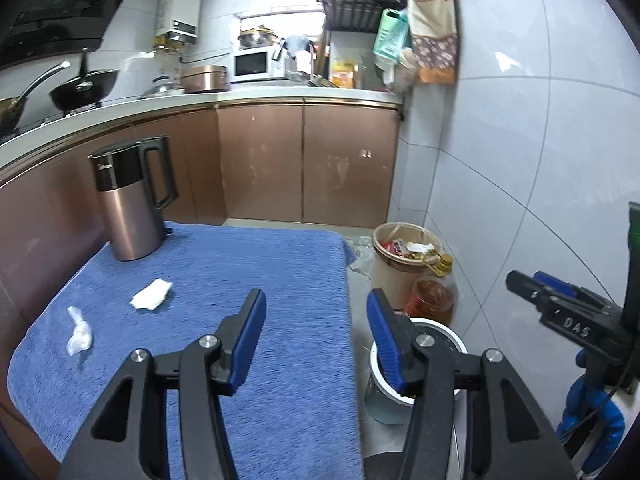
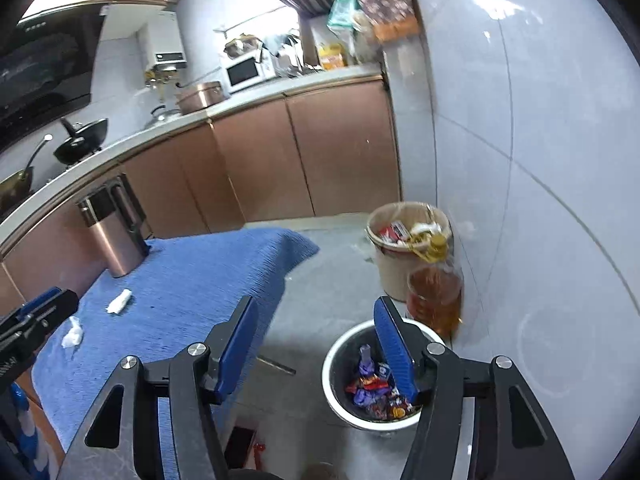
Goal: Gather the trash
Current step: 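Move both tools back to the clear plastic bag and white tissue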
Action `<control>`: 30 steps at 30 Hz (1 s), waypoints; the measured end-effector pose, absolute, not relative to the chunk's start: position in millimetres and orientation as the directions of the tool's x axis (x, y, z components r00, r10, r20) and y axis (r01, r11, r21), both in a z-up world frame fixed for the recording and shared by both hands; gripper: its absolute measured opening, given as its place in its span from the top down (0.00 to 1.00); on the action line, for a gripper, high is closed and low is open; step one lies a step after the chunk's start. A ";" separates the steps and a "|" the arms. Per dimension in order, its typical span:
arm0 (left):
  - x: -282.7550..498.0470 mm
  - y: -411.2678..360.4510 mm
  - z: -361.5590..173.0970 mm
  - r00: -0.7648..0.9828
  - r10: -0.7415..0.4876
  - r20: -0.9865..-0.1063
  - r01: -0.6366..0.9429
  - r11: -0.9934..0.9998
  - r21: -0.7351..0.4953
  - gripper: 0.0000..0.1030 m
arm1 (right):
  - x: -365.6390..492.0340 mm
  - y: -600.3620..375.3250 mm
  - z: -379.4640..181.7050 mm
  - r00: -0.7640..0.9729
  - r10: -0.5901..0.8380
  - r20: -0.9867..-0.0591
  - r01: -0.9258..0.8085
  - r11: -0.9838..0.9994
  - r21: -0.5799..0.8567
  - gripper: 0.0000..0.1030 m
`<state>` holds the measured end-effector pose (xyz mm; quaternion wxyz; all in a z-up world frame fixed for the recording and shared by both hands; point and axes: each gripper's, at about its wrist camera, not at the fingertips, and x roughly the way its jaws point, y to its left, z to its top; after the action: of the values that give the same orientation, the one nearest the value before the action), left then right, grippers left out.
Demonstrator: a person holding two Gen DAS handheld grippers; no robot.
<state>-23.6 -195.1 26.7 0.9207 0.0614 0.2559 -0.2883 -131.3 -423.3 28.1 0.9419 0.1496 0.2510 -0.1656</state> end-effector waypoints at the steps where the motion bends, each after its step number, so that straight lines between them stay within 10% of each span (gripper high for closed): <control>1: -23.2 -188.8 27.1 0.707 -0.496 -0.504 0.555 0.831 -0.039 0.51 | -132.5 -419.3 32.7 0.824 -0.235 -0.516 0.380 0.904 0.195 0.43; 30: 1.8 -45.3 7.6 0.797 -0.365 -0.481 0.329 0.931 -0.160 0.51 | -80.7 -309.3 67.7 0.841 -0.141 -0.523 0.197 0.979 0.053 0.39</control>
<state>1.8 -45.3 7.6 0.9473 -0.0340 0.2607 -0.1832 -80.7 -309.3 67.7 0.9580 0.0522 0.2679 -0.0881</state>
